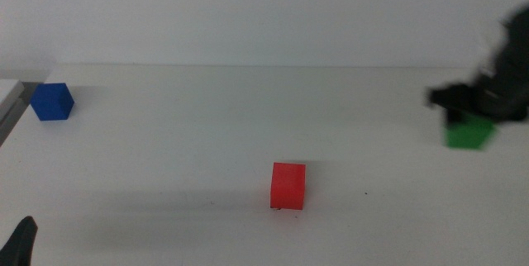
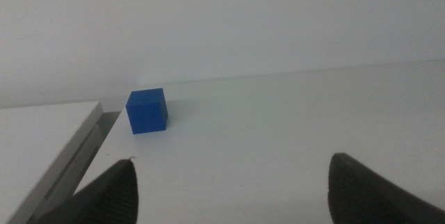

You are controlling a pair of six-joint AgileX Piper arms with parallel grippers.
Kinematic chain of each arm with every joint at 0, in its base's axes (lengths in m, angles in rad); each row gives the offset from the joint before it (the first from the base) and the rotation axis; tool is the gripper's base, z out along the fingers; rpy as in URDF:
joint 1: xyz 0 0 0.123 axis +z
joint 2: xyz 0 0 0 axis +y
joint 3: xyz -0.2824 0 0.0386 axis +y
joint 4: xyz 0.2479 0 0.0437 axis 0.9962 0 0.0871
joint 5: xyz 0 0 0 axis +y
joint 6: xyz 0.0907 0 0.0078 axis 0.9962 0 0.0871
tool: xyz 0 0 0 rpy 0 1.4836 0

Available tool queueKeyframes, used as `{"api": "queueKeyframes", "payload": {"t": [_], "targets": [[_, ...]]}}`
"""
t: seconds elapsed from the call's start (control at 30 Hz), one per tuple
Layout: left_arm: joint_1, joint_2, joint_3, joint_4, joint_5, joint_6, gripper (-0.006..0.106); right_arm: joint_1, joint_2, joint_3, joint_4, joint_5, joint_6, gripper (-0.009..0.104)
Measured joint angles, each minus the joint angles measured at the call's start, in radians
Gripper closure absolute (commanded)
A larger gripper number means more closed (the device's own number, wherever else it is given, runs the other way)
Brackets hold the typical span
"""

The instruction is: Stack red cubes first, then green, then blue cubes in a specific spot.

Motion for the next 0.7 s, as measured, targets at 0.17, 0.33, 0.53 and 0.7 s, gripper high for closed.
{"api": "queueKeyframes", "payload": {"t": [0.17,0.33,0.53,0.7], "targets": [[0.0,0.0,0.0,0.0,0.0,0.0,0.007,0.268,0.099,-0.238,-0.005,0.064,0.179,0.092],[0.0,0.0,0.0,0.0,0.0,0.0,0.007,0.424,0.233,-0.385,0.01,0.134,0.314,0.088],[0.0,0.0,0.0,0.0,0.0,0.0,0.007,0.516,0.35,-0.464,0.023,0.161,0.375,0.088],[0.0,0.0,0.0,0.0,0.0,0.0,0.007,0.529,0.393,-0.466,0.025,0.167,0.409,0.088]]}}
